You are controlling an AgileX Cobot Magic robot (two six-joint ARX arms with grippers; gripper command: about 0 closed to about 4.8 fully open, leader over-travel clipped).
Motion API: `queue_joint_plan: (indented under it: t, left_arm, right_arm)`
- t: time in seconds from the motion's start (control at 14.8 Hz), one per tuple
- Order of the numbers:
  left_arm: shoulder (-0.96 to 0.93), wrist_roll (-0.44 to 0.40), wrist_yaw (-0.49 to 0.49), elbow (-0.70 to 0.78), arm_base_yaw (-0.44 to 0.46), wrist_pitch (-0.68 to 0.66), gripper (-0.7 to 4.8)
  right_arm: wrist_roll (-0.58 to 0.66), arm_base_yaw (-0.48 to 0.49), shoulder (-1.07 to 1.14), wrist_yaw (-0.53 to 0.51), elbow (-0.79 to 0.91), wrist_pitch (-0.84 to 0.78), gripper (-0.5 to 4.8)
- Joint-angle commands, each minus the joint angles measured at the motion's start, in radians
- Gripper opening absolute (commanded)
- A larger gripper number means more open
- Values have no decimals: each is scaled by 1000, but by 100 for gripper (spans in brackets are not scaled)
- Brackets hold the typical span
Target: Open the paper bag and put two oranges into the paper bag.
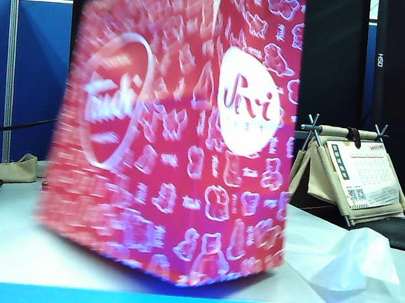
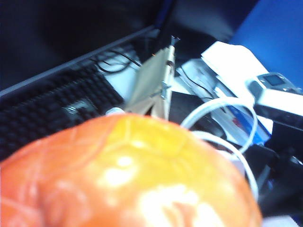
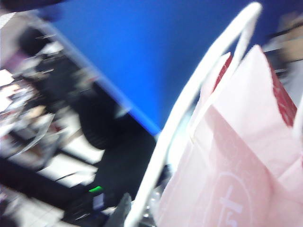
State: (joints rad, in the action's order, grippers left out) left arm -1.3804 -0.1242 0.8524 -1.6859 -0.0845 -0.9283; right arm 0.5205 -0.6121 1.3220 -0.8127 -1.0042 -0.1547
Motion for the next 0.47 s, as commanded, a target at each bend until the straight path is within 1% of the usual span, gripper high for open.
queue_joint_plan:
  t: [0.07,0.13,0.2,0.4,0.47]
  left_arm:
    - [-69,-7,161,-4,1,-7,-6]
    - [-109,-10,167,-3,0,-51,-6]
    - [-116,-23,176,-4,-1,-66,-6]
    - [-118,-26,201,-4,-21,-73,-6]
    - [-118,-25,225,-4,-24,-74,-6]
  right_arm:
    - [34,-2,-7,-158,-12,-36,-5]
    - [37,-2,-8,-178,-53,-22,-5]
    - [37,-2,-7,-178,-74,-22,-5]
    - [31,-1,-5,-178,-146,-21,-5]
    - [29,-1,-5,-177,-166,-23,-5]
